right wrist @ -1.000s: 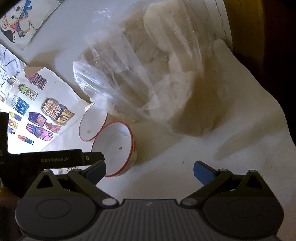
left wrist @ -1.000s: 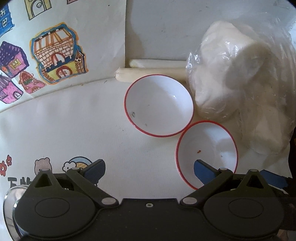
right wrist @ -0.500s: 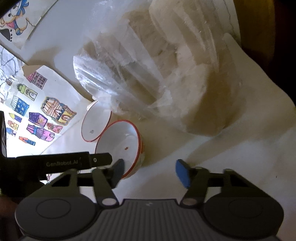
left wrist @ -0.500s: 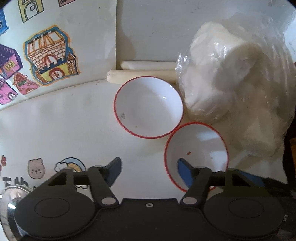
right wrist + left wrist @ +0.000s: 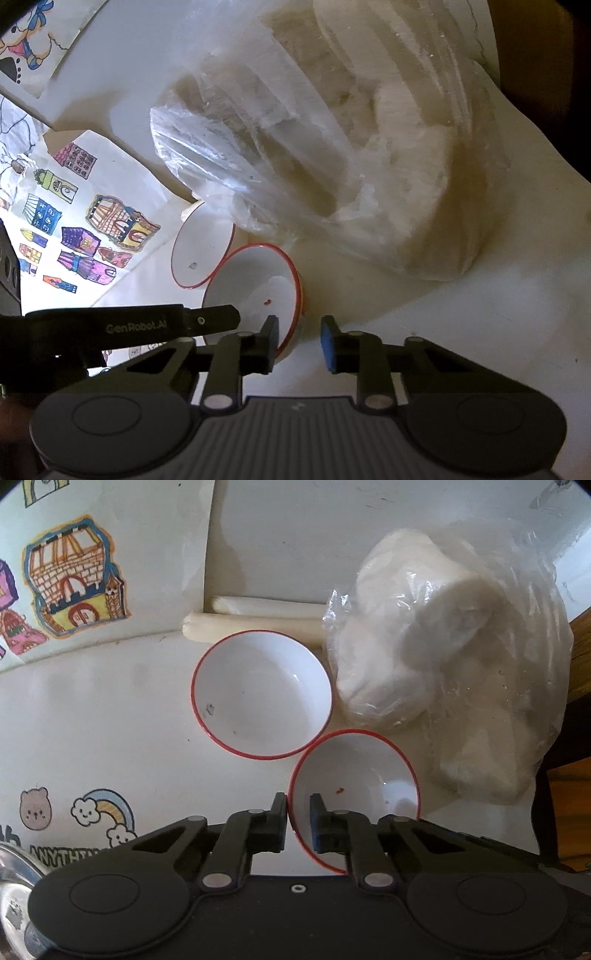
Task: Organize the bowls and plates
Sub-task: 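Close the left gripper on the white bowl rim while the right gripper closes on it too, then carry the white bowl over the steel bowl and lower it inside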
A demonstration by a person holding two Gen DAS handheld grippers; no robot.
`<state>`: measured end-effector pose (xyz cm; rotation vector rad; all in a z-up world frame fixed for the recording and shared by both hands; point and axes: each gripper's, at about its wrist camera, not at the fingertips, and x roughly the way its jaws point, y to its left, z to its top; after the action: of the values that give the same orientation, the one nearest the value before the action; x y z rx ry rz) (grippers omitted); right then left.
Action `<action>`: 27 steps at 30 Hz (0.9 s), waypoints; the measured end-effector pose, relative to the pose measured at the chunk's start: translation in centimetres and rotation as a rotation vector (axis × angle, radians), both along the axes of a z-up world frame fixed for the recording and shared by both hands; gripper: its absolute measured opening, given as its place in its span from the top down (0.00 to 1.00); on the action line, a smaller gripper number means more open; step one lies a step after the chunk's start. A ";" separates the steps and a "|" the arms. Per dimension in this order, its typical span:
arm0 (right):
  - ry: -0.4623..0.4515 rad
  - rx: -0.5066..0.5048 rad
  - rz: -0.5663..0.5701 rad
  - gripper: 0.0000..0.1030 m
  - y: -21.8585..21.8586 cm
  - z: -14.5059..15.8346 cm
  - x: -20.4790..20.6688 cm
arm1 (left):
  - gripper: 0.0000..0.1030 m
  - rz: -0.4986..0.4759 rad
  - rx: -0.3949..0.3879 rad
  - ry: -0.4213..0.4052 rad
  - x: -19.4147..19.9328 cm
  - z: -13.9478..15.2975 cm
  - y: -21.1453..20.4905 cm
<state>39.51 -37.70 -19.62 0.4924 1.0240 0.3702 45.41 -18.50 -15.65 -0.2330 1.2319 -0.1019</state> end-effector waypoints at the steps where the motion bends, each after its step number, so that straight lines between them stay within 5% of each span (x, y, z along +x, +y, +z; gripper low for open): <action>1: -0.001 0.002 0.004 0.82 0.1 0.0 0.0 | 0.88 0.000 -0.001 0.001 0.0 0.0 0.0; 14: 0.002 -0.012 0.051 0.84 0.4 0.4 -1.2 | 0.94 0.018 -0.034 -0.008 -2.8 0.1 0.7; 27: -0.084 -0.018 0.084 0.84 1.6 3.8 -4.4 | 0.94 -0.012 -0.052 -0.080 -6.3 3.8 2.8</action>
<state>35.08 -36.10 -15.79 0.4153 0.9679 0.4527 39.15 -15.71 -11.85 -0.2643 1.1518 -0.1528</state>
